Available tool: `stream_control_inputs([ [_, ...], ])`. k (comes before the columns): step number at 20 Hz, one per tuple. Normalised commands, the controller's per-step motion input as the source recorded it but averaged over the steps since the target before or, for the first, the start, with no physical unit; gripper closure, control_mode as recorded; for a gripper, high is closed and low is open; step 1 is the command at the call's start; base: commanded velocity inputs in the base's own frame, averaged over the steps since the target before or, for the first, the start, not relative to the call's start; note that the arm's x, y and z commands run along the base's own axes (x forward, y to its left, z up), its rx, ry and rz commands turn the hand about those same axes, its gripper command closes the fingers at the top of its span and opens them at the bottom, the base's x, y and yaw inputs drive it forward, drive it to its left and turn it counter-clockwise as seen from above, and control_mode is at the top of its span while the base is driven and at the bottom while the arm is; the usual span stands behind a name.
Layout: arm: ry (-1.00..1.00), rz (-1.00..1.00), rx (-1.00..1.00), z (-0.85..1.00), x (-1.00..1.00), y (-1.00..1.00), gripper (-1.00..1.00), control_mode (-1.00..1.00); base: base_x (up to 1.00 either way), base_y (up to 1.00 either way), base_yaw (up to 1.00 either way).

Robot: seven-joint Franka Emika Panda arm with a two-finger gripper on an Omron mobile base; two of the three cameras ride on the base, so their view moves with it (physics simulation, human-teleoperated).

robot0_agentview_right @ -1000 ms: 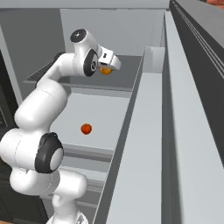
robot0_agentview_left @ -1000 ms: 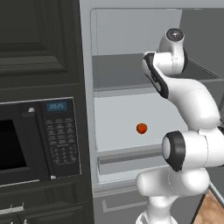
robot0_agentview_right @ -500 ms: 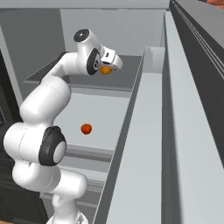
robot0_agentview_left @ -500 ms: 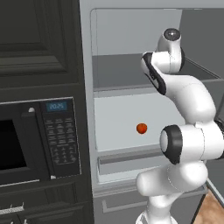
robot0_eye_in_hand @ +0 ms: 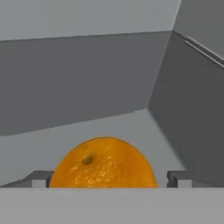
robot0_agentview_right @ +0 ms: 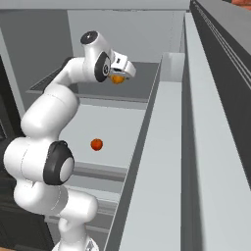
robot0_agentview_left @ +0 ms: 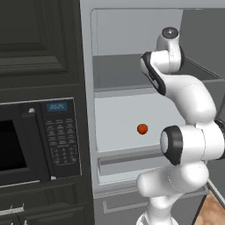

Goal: Retrieve the orange and apple from the fridge and place them into the bowl on the dining table.

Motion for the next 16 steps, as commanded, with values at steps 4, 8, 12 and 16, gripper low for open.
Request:
stream_control_inputs([
  [4, 0.10, -0.03, -0.03, -0.47, 0.00, 0.00, -1.00, -1.00, 0.00, 0.00, 0.00],
  [8, 0.10, -0.06, -0.04, -0.59, 0.00, 0.01, -1.00, -1.00, 0.00, 0.00, 0.00],
  [12, -0.02, -0.03, -0.06, -0.67, 0.00, 0.07, 1.00, -1.00, 0.00, 0.00, 0.00],
  [16, -0.10, -0.04, -0.01, -0.33, 0.00, 0.03, 1.00, -1.00, 0.00, 0.00, 0.00],
])
